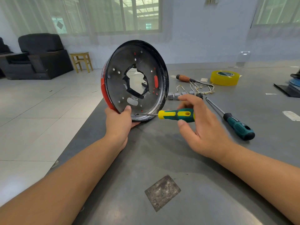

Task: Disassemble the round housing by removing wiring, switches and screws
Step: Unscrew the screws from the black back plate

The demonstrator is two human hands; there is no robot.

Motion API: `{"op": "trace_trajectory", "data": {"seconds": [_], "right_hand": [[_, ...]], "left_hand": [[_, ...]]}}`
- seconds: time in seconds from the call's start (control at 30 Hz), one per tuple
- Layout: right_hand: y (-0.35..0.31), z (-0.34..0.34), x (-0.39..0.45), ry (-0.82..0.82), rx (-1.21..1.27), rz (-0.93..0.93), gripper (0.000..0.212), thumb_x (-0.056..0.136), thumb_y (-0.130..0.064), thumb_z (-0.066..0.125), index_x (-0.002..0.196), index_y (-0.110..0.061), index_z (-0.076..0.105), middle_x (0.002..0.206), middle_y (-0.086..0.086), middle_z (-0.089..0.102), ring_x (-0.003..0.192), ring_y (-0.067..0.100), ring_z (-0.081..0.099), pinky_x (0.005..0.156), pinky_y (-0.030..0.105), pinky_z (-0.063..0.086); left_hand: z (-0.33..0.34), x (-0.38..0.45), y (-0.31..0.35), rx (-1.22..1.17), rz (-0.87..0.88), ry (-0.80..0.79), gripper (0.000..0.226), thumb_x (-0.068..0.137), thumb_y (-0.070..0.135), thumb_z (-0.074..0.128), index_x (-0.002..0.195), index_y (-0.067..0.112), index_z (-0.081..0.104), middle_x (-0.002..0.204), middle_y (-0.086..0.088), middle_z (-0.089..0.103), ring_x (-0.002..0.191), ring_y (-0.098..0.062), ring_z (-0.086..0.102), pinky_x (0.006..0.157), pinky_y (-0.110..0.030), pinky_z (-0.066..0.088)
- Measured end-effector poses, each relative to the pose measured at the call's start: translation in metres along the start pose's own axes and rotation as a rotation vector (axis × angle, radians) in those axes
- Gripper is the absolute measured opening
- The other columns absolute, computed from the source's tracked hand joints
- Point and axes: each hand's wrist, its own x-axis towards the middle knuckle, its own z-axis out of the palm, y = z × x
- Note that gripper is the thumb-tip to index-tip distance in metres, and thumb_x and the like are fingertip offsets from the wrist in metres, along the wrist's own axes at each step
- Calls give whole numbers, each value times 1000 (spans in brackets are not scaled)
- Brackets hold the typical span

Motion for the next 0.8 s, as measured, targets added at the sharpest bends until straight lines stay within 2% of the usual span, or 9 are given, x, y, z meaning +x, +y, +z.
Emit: {"op": "trace_trajectory", "data": {"seconds": [0.07,0.13,0.23,0.3,0.47,0.53,0.67,0.73,0.8], "right_hand": [[0,2,1,41,-171,31,42,102,-50,33,139,-31,33,69,-11,53,59,7,52,52,31,39],[1,4,1,39,-290,44,40,104,-51,30,139,-32,35,57,-14,43,48,4,43,47,29,29],[-1,0,-1,-33,-132,1,47,95,-34,50,139,-25,39,85,-10,52,73,10,48,64,30,40],[-2,-1,-3,-49,-67,-24,50,91,-31,52,139,-22,39,98,-3,52,85,13,49,75,32,43],[2,1,1,24,-336,116,50,102,-58,20,138,-28,39,57,-12,49,50,12,46,50,32,29],[5,1,1,6,-270,106,42,101,-50,30,135,-27,41,65,-14,48,55,10,44,55,33,28],[8,-2,-1,-33,-79,87,47,92,-34,46,138,-28,38,104,-8,52,83,2,44,72,17,35],[7,-3,1,-11,-153,124,46,97,-47,36,140,-30,35,94,-7,58,77,10,52,66,32,40],[6,-3,3,-4,-321,141,51,101,-59,20,140,-30,35,70,-9,56,60,15,53,54,34,37]], "left_hand": [[0,0,0,-6,-3,1,28,104,9,60,127,19,48,133,-3,62,116,-28,68,81,-51,66],[1,0,0,-19,-10,4,31,104,8,60,132,16,48,135,-4,62,117,-30,67,81,-52,65],[1,1,0,-29,-17,2,34,104,7,59,135,14,48,136,-6,62,118,-31,68,81,-53,65],[0,2,0,-30,-25,2,33,104,7,59,135,14,49,136,-6,62,117,-32,68,80,-52,66],[-1,2,1,-20,-28,3,32,104,7,59,133,15,48,135,-6,62,117,-32,68,81,-53,65],[0,2,1,-16,-28,2,33,104,7,59,133,15,48,135,-5,62,116,-31,68,81,-53,65],[-1,2,1,-18,-40,3,33,104,7,59,134,15,49,135,-6,63,116,-31,68,80,-53,65],[-1,2,1,-11,-39,1,33,104,7,59,135,15,49,135,-6,63,116,-31,68,81,-53,65],[-1,3,1,1,-34,3,33,104,7,60,135,15,50,134,-5,63,116,-30,69,80,-52,66]]}}
